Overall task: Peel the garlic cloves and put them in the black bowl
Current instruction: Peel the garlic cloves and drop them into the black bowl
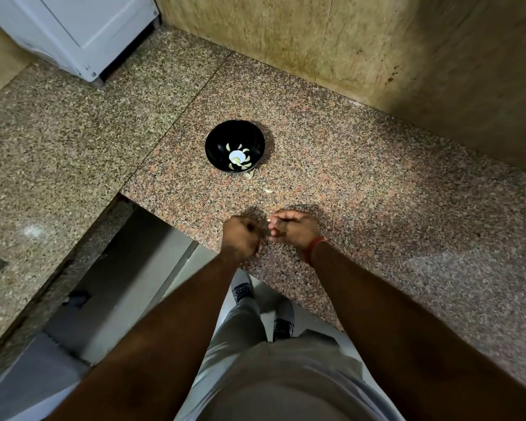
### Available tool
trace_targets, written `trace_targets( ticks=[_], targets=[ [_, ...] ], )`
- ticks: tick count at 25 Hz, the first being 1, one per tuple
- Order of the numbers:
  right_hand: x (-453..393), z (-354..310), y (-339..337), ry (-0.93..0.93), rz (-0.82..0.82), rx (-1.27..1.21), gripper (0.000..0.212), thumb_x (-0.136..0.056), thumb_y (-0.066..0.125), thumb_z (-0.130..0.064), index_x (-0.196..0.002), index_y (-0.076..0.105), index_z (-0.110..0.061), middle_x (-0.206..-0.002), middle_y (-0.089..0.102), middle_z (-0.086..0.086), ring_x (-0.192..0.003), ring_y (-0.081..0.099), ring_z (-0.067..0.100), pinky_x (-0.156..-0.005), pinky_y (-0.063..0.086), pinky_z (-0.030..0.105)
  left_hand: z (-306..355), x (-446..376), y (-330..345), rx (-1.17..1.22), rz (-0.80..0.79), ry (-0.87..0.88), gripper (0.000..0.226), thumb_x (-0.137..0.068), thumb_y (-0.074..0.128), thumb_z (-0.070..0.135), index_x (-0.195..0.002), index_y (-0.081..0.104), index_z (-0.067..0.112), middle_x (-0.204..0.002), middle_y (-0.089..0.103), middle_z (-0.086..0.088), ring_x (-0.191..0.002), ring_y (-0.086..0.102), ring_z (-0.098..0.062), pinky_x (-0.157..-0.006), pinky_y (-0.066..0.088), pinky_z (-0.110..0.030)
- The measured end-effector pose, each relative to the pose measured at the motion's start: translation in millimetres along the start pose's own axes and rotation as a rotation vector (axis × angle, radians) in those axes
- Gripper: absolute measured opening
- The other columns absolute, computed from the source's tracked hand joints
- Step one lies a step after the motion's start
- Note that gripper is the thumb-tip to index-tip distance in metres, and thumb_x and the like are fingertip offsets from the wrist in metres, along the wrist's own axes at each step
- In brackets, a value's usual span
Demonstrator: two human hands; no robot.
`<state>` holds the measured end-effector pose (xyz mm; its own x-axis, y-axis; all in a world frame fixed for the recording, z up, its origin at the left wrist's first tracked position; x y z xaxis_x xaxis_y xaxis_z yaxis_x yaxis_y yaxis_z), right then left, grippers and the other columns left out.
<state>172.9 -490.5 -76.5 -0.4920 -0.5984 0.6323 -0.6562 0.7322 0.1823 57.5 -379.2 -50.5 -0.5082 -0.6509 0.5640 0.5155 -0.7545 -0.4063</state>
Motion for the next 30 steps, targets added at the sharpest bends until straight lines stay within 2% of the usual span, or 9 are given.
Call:
trace_targets(
  ticks=[5, 10, 14, 16, 20, 23, 26, 28, 30],
  targets=[
    [-4, 5, -3, -0.044, 0.11, 0.19, 0.002, -0.092, 0.072, -0.004, -0.092, 0.072, -0.002, -0.083, 0.071, 0.014, -0.07, 0.065, 0.022, -0.065, 0.062, 0.04, 1, 0, 3, -0.081, 0.028, -0.015, 0.02, -0.096, 0.067, 0.001, -0.075, 0.069, 0.002, -0.057, 0.063, -0.008, -0.03, 0.052, -0.007, -0.034, 0.042, -0.018],
    [-9, 7, -10, -0.158, 0.247, 0.422, 0.031, -0.089, 0.07, 0.003, -0.077, 0.073, -0.025, -0.095, 0.077, 0.006, -0.09, 0.073, 0.024, -0.086, 0.062, 0.046, -8, 2, -3, -0.055, 0.021, -0.004, 0.016, -0.094, 0.066, -0.003, -0.08, 0.072, 0.001, -0.062, 0.064, -0.007, -0.032, 0.054, -0.006, -0.035, 0.043, -0.019],
    [-4, 8, -10, -0.278, 0.299, 0.549, 0.021, -0.088, 0.069, 0.002, -0.09, 0.077, -0.017, -0.098, 0.078, 0.003, -0.09, 0.073, 0.015, -0.091, 0.061, 0.039, -17, 1, -6, -0.178, 0.047, 0.102, 0.025, -0.092, 0.066, -0.005, -0.075, 0.07, 0.012, -0.058, 0.063, 0.001, -0.033, 0.054, -0.002, -0.036, 0.042, -0.017],
    [-1, 10, -10, -0.331, 0.311, 0.614, 0.023, -0.086, 0.068, 0.002, -0.085, 0.075, -0.02, -0.088, 0.076, -0.002, -0.084, 0.071, 0.009, -0.088, 0.061, 0.036, -21, 1, -5, -0.272, 0.057, 0.155, 0.027, -0.092, 0.066, -0.001, -0.074, 0.068, 0.018, -0.061, 0.066, 0.002, -0.037, 0.056, -0.001, -0.039, 0.043, -0.015],
    [7, 20, -5, -0.369, 0.256, 0.737, 0.023, -0.086, 0.067, -0.003, -0.083, 0.074, -0.024, -0.084, 0.075, -0.004, -0.079, 0.07, 0.009, -0.082, 0.063, 0.036, -30, 7, 4, -0.425, 0.018, 0.206, 0.017, -0.095, 0.062, 0.0, -0.088, 0.068, 0.015, -0.078, 0.069, -0.002, -0.055, 0.063, -0.006, -0.044, 0.043, -0.01],
    [10, 18, 4, -0.418, 0.166, 0.903, 0.018, -0.089, 0.07, -0.008, -0.104, 0.078, -0.015, -0.102, 0.078, 0.004, -0.082, 0.07, 0.011, -0.087, 0.062, 0.036, -35, 13, 9, -0.52, -0.02, 0.23, 0.015, -0.094, 0.065, 0.0, -0.102, 0.07, 0.012, -0.086, 0.072, -0.004, -0.066, 0.067, -0.009, -0.054, 0.049, -0.009],
    [8, 8, 19, -0.474, 0.035, 1.155, 0.032, -0.091, 0.07, -0.011, -0.122, 0.073, -0.018, -0.12, 0.073, 0.006, -0.093, 0.068, 0.018, -0.093, 0.058, 0.036, -36, 14, 9, -0.587, 0.023, 0.287, 0.017, -0.091, 0.065, -0.002, -0.098, 0.075, 0.01, -0.086, 0.076, -0.006, -0.066, 0.067, -0.011, -0.062, 0.05, -0.013],
    [5, 5, 28, -0.502, -0.008, 1.315, 0.032, -0.091, 0.068, -0.011, -0.121, 0.074, -0.021, -0.117, 0.07, 0.006, -0.1, 0.065, 0.022, -0.093, 0.056, 0.038, -37, 15, 8, -0.592, 0.043, 0.295, 0.019, -0.089, 0.064, -0.003, -0.094, 0.078, 0.009, -0.085, 0.077, -0.005, -0.064, 0.065, -0.01, -0.063, 0.048, -0.012],
    [2, 5, 33, -0.494, 0.001, 1.385, 0.029, -0.09, 0.065, -0.007, -0.112, 0.077, -0.021, -0.11, 0.068, 0.004, -0.096, 0.064, 0.022, -0.09, 0.057, 0.038, -37, 15, 8, -0.608, 0.049, 0.323, 0.02, -0.087, 0.062, -0.005, -0.089, 0.078, 0.007, -0.084, 0.077, -0.008, -0.066, 0.067, -0.015, -0.069, 0.056, -0.024]
  ],
)
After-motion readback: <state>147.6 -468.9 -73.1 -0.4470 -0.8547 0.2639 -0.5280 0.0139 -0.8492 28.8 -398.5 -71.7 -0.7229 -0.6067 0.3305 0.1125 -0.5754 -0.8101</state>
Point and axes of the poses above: each hand's wrist, its own x-axis away from the middle knuckle, its own y-axis out of the palm, z = x × y, the point moved 3 cm from there along -x, towards the middle knuckle
